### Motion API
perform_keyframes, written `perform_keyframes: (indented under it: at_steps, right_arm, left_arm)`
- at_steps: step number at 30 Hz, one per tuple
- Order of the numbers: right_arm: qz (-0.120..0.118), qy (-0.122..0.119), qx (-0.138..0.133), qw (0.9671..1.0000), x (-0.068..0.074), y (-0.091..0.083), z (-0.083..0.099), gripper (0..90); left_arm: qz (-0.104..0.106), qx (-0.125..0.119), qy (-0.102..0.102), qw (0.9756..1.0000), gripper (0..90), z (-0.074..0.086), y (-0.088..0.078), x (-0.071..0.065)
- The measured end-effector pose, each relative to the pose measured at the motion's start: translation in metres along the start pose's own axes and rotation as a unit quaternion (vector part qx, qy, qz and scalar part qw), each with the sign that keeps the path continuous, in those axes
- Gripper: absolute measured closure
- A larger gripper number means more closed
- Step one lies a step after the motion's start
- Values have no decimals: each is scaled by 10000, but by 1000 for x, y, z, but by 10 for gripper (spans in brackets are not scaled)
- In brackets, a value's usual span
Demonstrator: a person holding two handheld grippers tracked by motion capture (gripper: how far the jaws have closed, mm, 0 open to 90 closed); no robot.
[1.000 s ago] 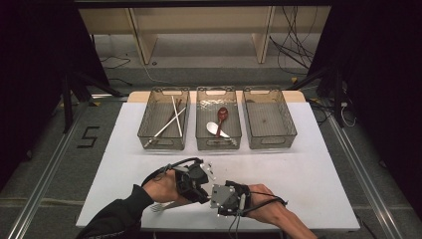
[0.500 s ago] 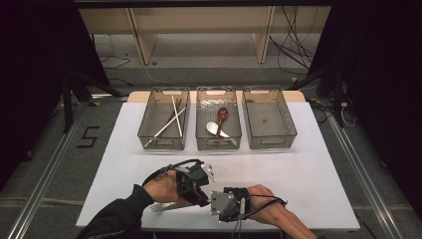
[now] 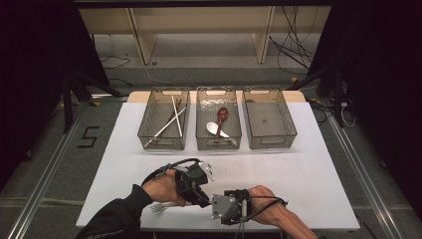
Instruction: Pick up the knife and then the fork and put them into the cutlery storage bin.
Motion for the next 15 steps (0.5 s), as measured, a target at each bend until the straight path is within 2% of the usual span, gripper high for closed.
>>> perform_keyframes:
  at_steps: [4, 5, 7, 10, 12, 14, 15]
  right_arm:
    - [154, 16, -121, 9998, -3, -3, -2, 831]
    - [116, 90, -111, 9998, -4, -3, -2, 832]
    - [222, 75, -83, 9997, -6, -3, -1, 833]
    - [179, 138, -94, 9997, -7, -5, 1, 834]
    - [255, 146, -101, 9995, -9, -5, 1, 835]
    - [204, 238, -70, 9995, -10, -6, 3, 835]
    - [271, 261, -84, 9993, -12, -7, 4, 835]
  left_arm:
    - [-106, -39, -46, 9999, 724, 0, -4, 3]
    - [-146, -47, -64, 9999, 705, 1, -5, 4]
    - [-186, -144, -129, 9996, 679, 0, -8, 6]
    - [-283, -214, -176, 9992, 639, 0, -15, 8]
    - [-442, -302, -171, 9984, 613, -1, -20, 10]
    - [-577, -416, -194, 9973, 564, -3, -26, 11]
    - [-642, -437, -187, 9968, 552, -3, -30, 12]
Point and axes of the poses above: each handheld gripper's, and its own axes: y roughly forward along the jaws, z roughly out of its underside, x roughly to its left, the point moved 10 cm from there along y, roughly forward along the jaws, and after that the axes turned 13 degrees about y, right-handed, at the moved point
